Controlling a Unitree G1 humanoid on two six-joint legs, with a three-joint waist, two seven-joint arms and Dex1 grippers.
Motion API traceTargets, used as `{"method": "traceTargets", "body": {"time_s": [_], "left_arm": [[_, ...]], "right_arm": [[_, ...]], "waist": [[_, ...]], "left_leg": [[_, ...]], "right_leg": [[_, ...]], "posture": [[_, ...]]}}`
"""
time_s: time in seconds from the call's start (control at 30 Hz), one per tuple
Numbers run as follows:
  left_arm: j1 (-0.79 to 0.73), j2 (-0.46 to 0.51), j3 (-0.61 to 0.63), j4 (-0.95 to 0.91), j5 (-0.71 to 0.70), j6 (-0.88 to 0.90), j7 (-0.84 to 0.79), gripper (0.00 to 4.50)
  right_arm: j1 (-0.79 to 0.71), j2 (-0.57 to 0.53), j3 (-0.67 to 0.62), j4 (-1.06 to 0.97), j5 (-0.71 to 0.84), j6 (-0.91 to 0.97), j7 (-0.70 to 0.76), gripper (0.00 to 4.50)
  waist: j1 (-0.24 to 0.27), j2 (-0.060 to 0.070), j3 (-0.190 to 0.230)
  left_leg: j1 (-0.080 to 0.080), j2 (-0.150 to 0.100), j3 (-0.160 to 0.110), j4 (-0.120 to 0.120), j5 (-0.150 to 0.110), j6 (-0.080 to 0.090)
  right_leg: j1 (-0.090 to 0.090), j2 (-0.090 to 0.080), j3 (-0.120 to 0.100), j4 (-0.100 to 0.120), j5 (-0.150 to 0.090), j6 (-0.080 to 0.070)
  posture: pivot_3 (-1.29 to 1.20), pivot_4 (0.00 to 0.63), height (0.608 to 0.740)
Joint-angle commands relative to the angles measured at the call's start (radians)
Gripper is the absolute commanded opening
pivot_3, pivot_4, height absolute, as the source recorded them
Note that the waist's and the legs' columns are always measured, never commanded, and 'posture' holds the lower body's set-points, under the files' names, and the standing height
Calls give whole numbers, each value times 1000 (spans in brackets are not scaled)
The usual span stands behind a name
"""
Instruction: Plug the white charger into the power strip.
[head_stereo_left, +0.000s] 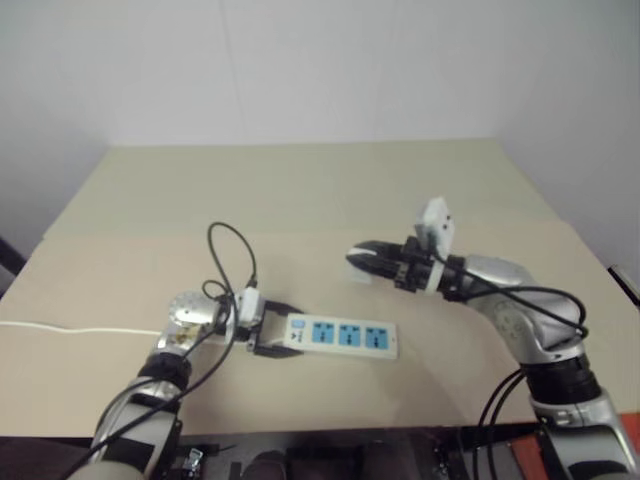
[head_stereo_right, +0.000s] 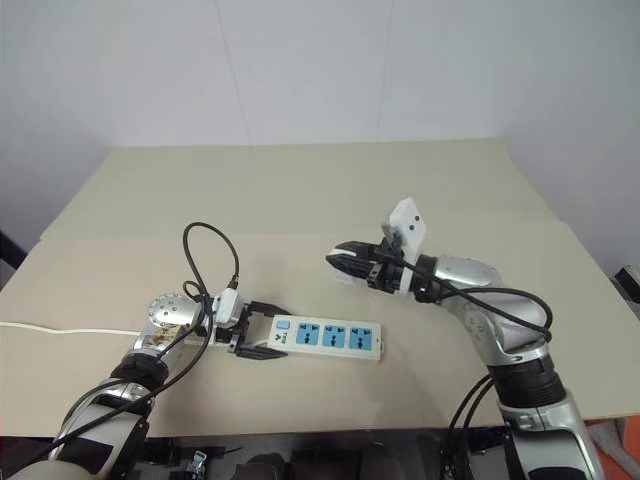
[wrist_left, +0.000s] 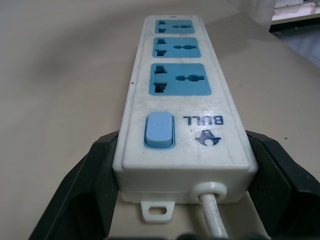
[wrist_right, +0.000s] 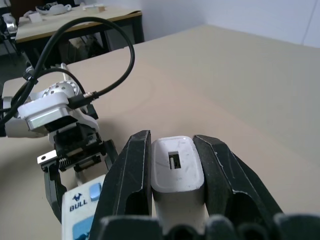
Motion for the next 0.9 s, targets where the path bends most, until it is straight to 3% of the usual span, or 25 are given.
{"method": "traceTargets", "body": {"time_s": [0.03, 0.47, 0.9], "left_arm": [[20, 5, -6, 6, 21, 73, 0, 3267], [2, 0, -12, 76, 63, 53, 4, 3267], [-2, 6, -6, 89, 60, 42, 3, 3267]], "right_arm": [[7, 13, -42, -71, 21, 15, -8, 1147], [25, 88, -38, -43, 37, -45, 155, 1147], [3, 221, 70, 200, -100, -258, 354, 1147]], "waist": [[-1, 0, 0], [-3, -1, -1], [-4, 0, -3]], "left_leg": [[0, 0, 0, 0, 0, 0], [0, 0, 0, 0, 0, 0], [2, 0, 0, 0, 0, 0]], "right_leg": [[0, 0, 0, 0, 0, 0], [0, 0, 0, -1, 0, 0], [1, 1, 0, 0, 0, 0]], "posture": [[0, 150, 740], [0, 150, 740], [0, 150, 740]]}}
